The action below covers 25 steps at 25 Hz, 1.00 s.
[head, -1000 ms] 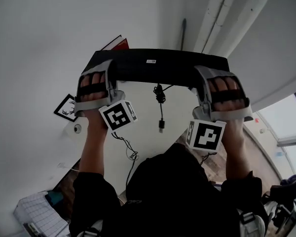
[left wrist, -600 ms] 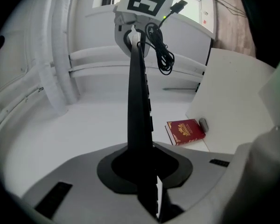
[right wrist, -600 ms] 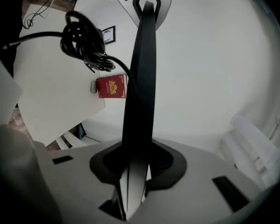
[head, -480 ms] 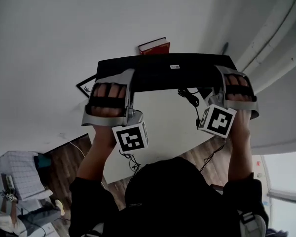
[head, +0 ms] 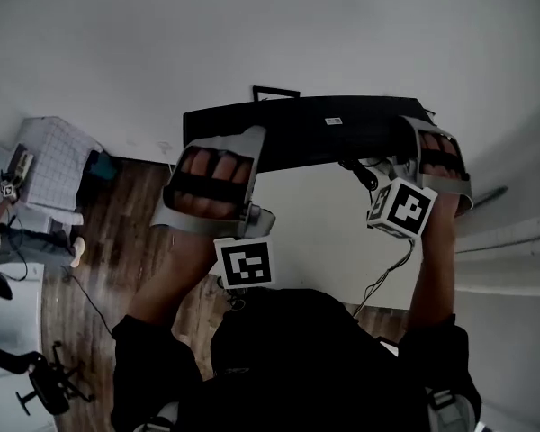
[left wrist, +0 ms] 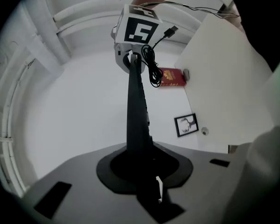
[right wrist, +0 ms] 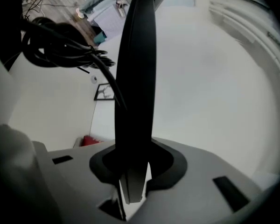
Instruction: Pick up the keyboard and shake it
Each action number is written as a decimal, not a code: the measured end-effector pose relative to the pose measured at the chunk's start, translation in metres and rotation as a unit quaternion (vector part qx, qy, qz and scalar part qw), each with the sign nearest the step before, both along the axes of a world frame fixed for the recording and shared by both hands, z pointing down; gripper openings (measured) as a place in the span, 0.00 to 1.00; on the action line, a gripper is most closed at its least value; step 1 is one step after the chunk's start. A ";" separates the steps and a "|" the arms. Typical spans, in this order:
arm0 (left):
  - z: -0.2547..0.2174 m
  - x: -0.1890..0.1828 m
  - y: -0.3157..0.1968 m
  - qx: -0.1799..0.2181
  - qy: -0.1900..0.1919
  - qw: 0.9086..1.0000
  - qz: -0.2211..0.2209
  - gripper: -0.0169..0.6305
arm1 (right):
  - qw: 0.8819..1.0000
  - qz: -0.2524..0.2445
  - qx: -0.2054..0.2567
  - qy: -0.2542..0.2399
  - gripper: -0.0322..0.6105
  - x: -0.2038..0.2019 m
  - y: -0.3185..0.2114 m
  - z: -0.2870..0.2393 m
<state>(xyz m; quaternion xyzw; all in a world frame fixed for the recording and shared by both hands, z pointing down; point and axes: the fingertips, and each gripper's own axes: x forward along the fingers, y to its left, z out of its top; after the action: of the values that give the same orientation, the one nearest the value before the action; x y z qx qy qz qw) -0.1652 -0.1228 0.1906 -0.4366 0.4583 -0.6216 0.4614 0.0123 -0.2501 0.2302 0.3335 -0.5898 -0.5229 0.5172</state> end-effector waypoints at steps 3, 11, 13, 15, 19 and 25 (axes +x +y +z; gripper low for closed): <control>0.005 -0.041 0.025 0.002 -0.018 0.997 -0.072 0.15 | 0.997 -0.076 -0.004 -0.007 0.21 -0.064 -0.001 0.013; 0.012 -0.137 0.076 0.013 0.028 0.977 -0.212 0.15 | 0.983 -0.185 0.010 -0.007 0.20 -0.176 0.035 -0.005; 0.008 -0.155 0.088 0.024 0.050 0.972 -0.227 0.15 | 0.980 -0.196 0.022 -0.010 0.20 -0.181 0.058 -0.018; 0.010 -0.162 0.087 0.037 0.071 0.970 -0.231 0.15 | 0.978 -0.205 0.037 -0.009 0.20 -0.175 0.071 -0.022; 0.026 -0.157 0.060 0.042 0.078 0.973 -0.215 0.14 | 0.977 -0.204 0.059 -0.014 0.20 -0.144 0.083 -0.015; 0.047 -0.106 -0.014 0.041 0.095 0.984 -0.146 0.14 | 0.983 -0.165 0.080 -0.027 0.20 -0.068 0.082 -0.005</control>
<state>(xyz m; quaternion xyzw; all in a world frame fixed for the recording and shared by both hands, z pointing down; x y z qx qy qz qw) -0.2714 -0.1372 0.2381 -0.4030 0.5836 -0.6187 0.3379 -0.0555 -0.1680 0.2247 0.2855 -0.6069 -0.6373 0.3796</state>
